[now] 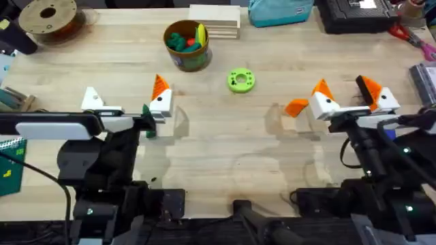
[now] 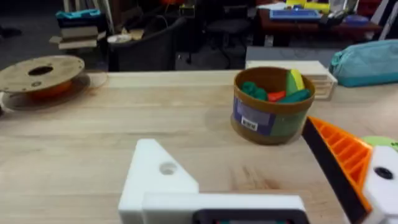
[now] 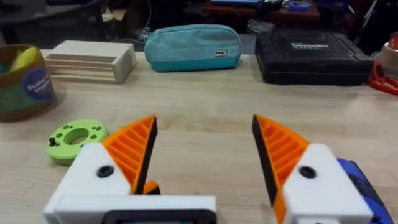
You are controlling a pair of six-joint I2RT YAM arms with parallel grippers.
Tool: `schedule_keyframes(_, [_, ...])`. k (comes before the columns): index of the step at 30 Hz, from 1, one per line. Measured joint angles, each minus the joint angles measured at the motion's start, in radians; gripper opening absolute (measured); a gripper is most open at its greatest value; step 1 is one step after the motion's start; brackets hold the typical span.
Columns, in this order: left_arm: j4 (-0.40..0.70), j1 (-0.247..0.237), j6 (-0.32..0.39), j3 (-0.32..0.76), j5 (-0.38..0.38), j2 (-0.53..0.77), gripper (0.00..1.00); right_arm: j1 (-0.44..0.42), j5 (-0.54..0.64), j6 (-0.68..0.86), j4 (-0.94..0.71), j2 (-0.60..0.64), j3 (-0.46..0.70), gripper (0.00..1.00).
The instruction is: Pick up the gripper from the table and insert it into the empty holder that is missing its gripper. Then pick up a screw, insert it into the mounting hole, and use the screwdriver to tighten it. Finally, clean up the table by picking up the vegetable and placing it into the bucket.
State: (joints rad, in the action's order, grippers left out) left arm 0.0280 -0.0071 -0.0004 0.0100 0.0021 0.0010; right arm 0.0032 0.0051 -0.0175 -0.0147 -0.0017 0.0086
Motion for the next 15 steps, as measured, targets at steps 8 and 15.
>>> schedule_keyframes(8, [0.382,0.000,-0.064,0.290,-0.094,0.073,0.987,0.000,-0.019,-0.041,-0.274,0.091,0.167,0.899])
schedule_keyframes(15, [0.770,0.000,-0.156,0.632,-0.118,0.361,0.987,0.000,-0.029,-0.058,-0.599,0.337,0.573,0.900])
